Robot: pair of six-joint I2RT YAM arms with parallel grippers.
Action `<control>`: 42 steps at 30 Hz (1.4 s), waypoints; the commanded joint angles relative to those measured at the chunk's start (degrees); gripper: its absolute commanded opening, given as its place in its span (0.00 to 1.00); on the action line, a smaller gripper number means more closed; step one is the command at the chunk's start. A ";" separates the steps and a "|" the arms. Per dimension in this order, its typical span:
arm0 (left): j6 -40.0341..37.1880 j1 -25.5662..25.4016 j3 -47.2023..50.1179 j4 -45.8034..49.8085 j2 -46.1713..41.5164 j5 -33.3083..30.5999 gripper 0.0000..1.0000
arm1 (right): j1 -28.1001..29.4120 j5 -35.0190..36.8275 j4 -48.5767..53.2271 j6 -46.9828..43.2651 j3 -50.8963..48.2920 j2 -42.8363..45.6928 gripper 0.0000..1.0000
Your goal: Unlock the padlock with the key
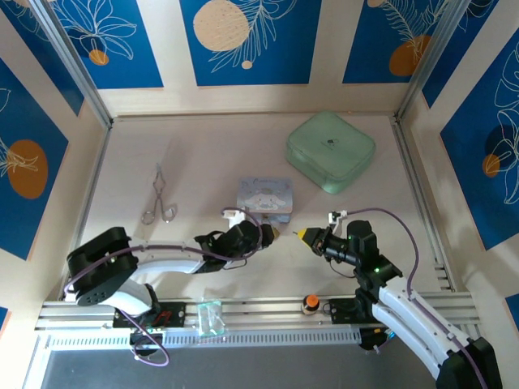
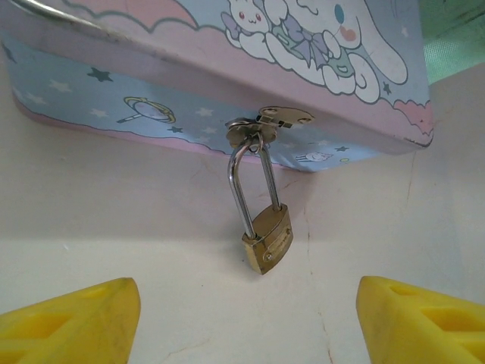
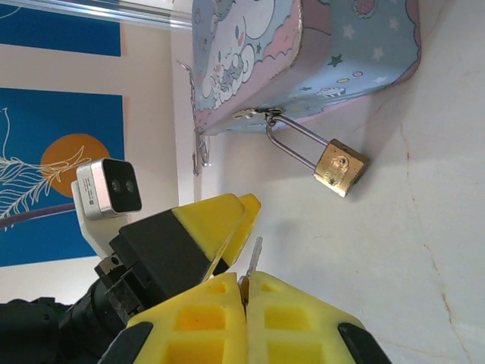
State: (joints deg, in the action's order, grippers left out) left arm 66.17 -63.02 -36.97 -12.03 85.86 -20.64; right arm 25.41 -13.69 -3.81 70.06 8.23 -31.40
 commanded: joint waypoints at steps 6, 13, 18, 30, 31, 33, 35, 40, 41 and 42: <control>0.82 -0.48 -4.44 -7.64 8.76 -2.86 0.68 | -0.88 -2.30 -0.48 -1.43 1.88 -1.07 0.00; 2.96 -0.52 -8.48 -4.11 14.86 -3.52 0.65 | -1.68 -2.44 -0.72 -0.67 1.25 -1.05 0.00; 3.11 -0.87 -11.66 1.64 17.54 -6.38 0.61 | -2.16 -2.57 -1.18 0.07 0.56 -0.96 0.00; 5.89 -1.39 -13.90 2.32 23.86 -6.09 0.43 | -2.71 -1.71 -2.05 1.11 -1.05 -1.36 0.00; 5.97 -1.38 -13.92 2.45 23.84 -6.00 0.40 | -2.65 -1.61 -2.42 1.42 -1.31 -1.53 0.00; 5.76 -1.41 -13.92 2.20 23.55 -5.71 0.34 | -2.56 -1.53 -3.66 2.20 -2.13 -2.17 0.00; 5.77 -1.38 -13.84 2.06 23.10 -5.55 0.26 | -2.34 -1.34 -5.09 2.82 -2.75 -3.18 0.00; 6.01 -1.31 -12.36 0.10 21.50 -4.53 0.11 | -0.76 -0.26 -7.31 3.24 -2.96 -5.62 0.00; 6.23 -1.31 -12.25 0.08 21.06 -4.15 0.08 | -0.27 0.08 -7.79 3.35 -2.96 -6.14 0.00; 6.40 -1.23 -12.17 0.16 20.70 -3.58 0.07 | 0.24 0.32 -8.32 3.45 -2.96 -6.71 0.00</control>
State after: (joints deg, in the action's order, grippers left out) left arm 72.03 -64.25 -50.41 -12.49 106.34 -27.77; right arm 24.49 -14.28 -9.30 72.71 5.65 -37.32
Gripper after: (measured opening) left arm 0.154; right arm 0.046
